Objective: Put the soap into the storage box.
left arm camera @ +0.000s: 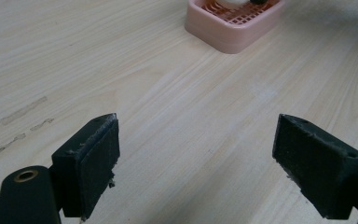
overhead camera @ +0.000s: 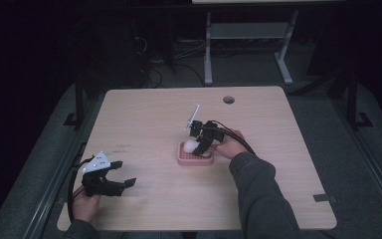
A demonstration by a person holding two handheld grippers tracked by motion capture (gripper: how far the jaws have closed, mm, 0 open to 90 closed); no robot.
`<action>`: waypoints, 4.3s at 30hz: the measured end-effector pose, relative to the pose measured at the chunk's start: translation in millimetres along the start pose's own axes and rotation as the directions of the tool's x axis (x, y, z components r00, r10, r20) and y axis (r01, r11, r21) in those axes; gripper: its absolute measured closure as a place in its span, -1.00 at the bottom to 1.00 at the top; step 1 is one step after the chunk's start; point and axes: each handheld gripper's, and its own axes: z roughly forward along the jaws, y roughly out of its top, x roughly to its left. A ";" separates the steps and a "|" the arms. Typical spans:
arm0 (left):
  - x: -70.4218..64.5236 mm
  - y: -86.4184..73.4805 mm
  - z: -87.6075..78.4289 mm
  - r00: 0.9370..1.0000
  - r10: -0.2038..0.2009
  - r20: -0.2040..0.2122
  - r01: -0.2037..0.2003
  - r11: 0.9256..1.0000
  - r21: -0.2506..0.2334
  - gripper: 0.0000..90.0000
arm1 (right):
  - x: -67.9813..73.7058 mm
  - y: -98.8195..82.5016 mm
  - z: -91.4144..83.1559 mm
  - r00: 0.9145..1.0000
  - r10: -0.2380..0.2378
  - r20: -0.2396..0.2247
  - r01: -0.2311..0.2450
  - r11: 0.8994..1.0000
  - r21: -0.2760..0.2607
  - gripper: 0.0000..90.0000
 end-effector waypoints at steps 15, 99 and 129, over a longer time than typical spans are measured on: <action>-0.1 0.0 0.2 1.000 0.000 0.002 0.000 1.000 -0.001 -0.69 | 0.1 2.5 6.9 1.000 0.005 -0.008 -0.004 1.000 0.014 0.07; -1.9 0.0 1.5 1.000 -0.005 0.007 0.005 1.000 0.006 -0.69 | 11.4 -41.3 -29.8 0.995 0.100 0.022 -0.098 0.990 -0.097 -0.26; -2.0 0.0 2.7 1.000 -0.003 0.006 0.003 1.000 0.008 -0.69 | 19.4 -66.7 -36.9 0.992 0.123 0.031 -0.119 0.985 -0.125 -0.29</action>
